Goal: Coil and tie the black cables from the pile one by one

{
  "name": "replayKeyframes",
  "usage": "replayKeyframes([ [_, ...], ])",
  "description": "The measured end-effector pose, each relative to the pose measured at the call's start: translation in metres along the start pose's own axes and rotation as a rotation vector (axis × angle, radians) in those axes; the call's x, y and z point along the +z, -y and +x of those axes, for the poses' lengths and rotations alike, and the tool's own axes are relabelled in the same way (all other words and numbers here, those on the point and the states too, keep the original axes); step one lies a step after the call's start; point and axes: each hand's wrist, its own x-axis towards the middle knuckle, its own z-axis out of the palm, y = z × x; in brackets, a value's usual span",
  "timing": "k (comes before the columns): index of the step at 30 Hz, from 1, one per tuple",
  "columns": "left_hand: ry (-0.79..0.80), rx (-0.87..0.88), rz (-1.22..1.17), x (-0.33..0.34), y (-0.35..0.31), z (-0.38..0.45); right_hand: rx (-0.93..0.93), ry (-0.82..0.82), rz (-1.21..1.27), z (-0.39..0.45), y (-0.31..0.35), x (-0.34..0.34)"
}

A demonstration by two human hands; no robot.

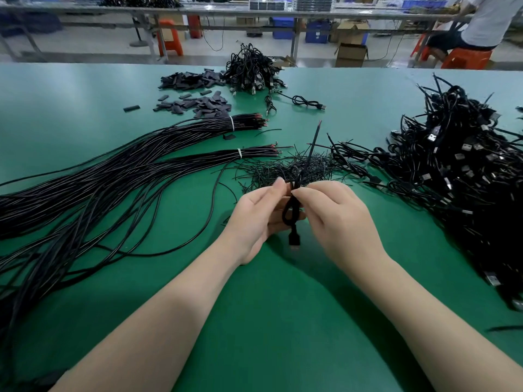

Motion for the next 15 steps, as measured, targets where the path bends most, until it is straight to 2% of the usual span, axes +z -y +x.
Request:
replayKeyframes([
  [5, 0.079, 0.000, 0.058, -0.0027, 0.0000, -0.0010, 0.071, 0.015, 0.097, 0.0012, -0.0012, 0.0033],
  [15, 0.036, -0.015, -0.080, -0.0076, -0.0011, 0.0033, 0.635, 0.036, 0.868, 0.0008, -0.0001, 0.0048],
])
